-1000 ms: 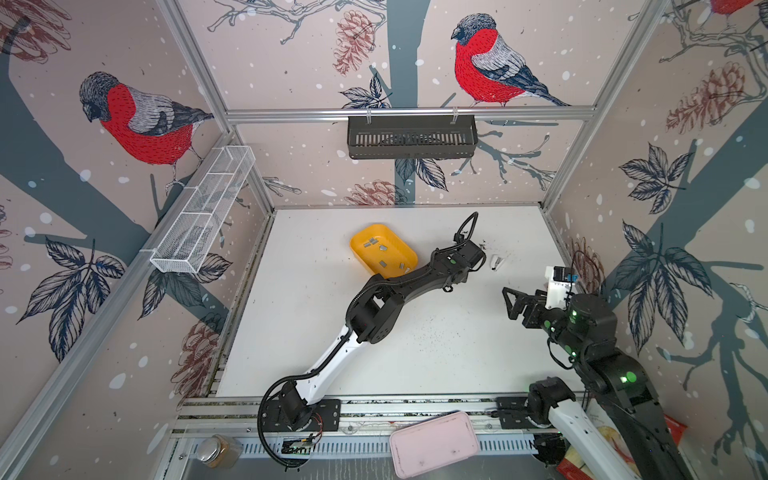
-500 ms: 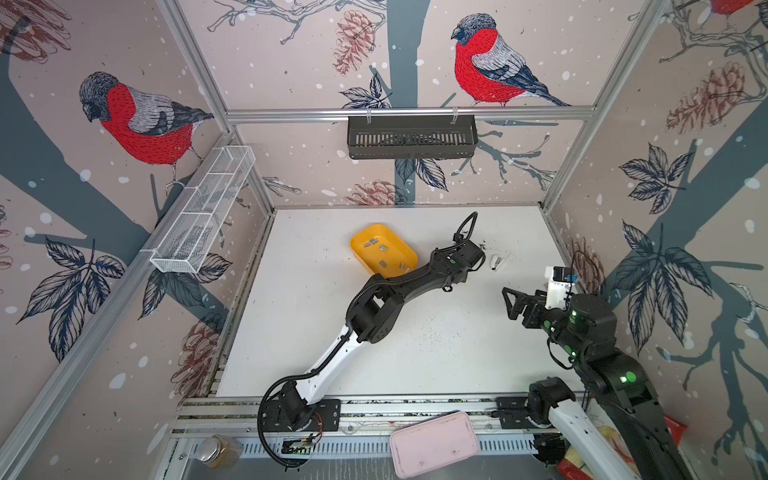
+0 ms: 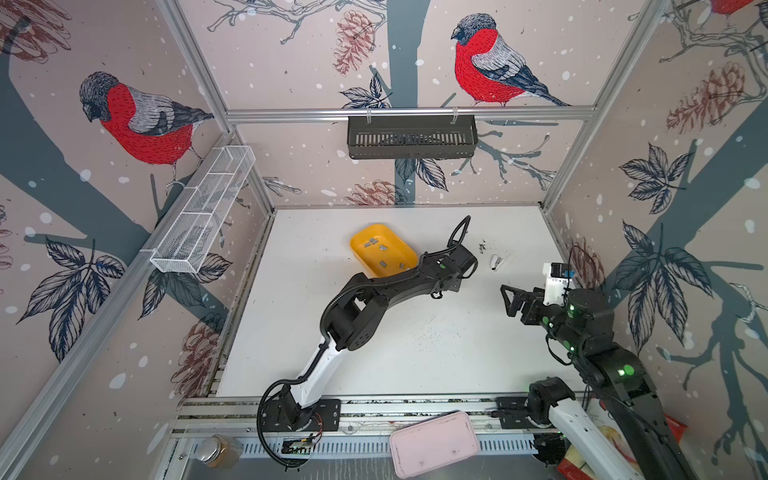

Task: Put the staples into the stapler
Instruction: 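Lower the left gripper and close it on the light-blue stapler's end, then lift the stapler with the left gripper while the right gripper approaches it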

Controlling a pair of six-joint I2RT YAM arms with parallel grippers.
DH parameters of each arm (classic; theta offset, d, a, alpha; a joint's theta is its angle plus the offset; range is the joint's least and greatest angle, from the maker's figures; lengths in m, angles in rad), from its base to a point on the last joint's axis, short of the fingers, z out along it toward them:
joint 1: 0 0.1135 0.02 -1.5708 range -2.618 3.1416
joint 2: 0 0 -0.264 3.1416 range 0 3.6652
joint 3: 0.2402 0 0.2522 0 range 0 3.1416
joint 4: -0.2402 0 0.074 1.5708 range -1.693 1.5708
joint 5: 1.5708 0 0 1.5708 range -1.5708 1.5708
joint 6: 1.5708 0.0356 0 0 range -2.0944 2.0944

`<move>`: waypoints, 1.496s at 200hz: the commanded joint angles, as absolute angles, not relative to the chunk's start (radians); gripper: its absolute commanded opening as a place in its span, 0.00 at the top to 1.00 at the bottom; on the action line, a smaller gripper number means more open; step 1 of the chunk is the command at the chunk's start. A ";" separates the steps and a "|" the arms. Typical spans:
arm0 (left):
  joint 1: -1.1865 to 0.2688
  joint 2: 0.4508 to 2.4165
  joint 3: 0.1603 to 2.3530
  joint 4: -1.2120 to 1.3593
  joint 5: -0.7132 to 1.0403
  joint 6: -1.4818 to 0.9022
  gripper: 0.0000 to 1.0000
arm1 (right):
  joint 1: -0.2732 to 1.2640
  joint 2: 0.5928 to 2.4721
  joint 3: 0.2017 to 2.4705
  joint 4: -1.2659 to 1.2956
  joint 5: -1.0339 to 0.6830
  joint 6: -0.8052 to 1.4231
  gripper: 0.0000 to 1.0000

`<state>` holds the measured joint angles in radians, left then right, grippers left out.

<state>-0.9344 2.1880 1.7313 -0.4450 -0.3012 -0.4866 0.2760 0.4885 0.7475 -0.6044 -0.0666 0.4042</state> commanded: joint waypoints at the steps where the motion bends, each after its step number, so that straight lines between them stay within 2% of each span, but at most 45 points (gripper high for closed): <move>1: -0.935 2.056 1.597 -0.298 -0.217 -0.430 0.78 | 0.278 0.497 0.745 -0.551 -0.102 0.455 0.00; 68: -0.934 1.638 1.175 -0.149 0.089 -0.220 0.78 | 0.298 0.569 0.607 -0.324 -0.293 0.586 0.00; 109: -0.933 1.486 1.060 -0.178 0.268 -0.144 0.79 | 0.462 0.660 0.545 -0.166 -0.236 0.667 0.00; 141: -0.929 1.418 1.003 -0.193 0.293 -0.141 0.79 | 0.648 0.760 0.541 -0.087 -0.091 0.703 0.00; 157: -0.927 1.380 0.958 -0.189 0.300 -0.144 0.80 | 0.684 0.796 0.539 -0.060 -0.084 0.718 0.00; 201: -0.927 1.262 0.857 -0.135 0.295 -0.150 0.79 | 0.703 0.819 0.502 0.000 -0.088 0.750 0.00; 234: -0.922 1.183 0.804 -0.085 0.296 -0.161 0.79 | 0.706 0.812 0.455 0.061 -0.154 0.756 0.00; 299: -0.914 1.180 0.803 -0.077 0.338 -0.152 0.77 | 0.730 0.802 0.419 0.103 -0.247 0.758 0.00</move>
